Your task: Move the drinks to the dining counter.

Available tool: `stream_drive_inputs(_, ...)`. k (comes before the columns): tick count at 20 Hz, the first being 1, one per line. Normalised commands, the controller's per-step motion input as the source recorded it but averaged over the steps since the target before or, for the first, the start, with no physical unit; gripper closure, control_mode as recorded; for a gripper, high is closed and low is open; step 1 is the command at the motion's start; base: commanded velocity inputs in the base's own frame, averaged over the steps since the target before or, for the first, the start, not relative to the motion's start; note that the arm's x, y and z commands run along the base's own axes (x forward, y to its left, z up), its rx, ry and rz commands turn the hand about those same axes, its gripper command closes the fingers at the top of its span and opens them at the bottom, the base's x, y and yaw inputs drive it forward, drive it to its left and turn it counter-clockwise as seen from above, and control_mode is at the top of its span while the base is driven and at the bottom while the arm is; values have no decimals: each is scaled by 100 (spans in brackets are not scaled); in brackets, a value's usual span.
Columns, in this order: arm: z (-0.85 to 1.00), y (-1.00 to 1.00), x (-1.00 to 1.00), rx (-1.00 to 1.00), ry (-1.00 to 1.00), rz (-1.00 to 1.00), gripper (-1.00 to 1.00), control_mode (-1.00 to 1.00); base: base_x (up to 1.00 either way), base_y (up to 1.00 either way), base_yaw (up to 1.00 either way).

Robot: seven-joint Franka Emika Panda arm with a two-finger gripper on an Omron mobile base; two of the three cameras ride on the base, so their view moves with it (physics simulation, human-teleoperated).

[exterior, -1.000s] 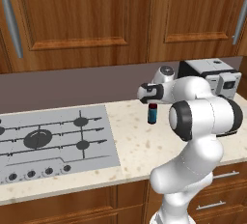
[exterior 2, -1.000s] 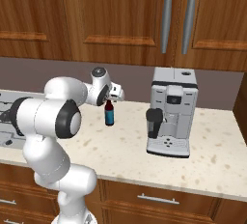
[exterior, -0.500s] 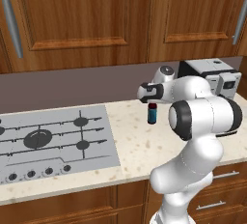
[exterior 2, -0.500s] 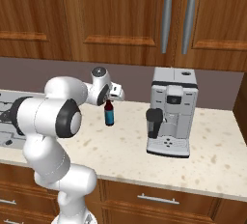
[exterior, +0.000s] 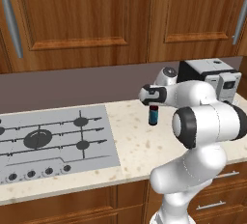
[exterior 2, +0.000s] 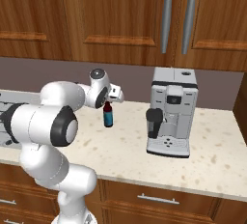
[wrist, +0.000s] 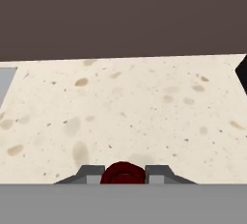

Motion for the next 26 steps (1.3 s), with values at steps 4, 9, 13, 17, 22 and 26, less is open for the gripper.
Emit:
stream_drive_inputs(4, 0, 0, -53, 0, -5, 0, 100, -100, 0, 0, 0)
stream_drive_inputs(9, 12, 0, -50, 0, -2, 0, 100, -100, 0, 0, 0)
stream_drive_inputs(13, 37, -1, -49, 0, -2, 0, 100, -100, 0, 0, 0)
stream_drive_inputs(17, 44, -10, -35, 0, 0, 0, 100, -100, 0, 0, 0)
stream_drive_inputs(22, 46, -3, -30, 0, 0, 0, 100, -100, 0, 0, 0)
stream_drive_inputs(26, 44, 0, -44, 0, 0, 0, 100, -100, 0, 0, 0)
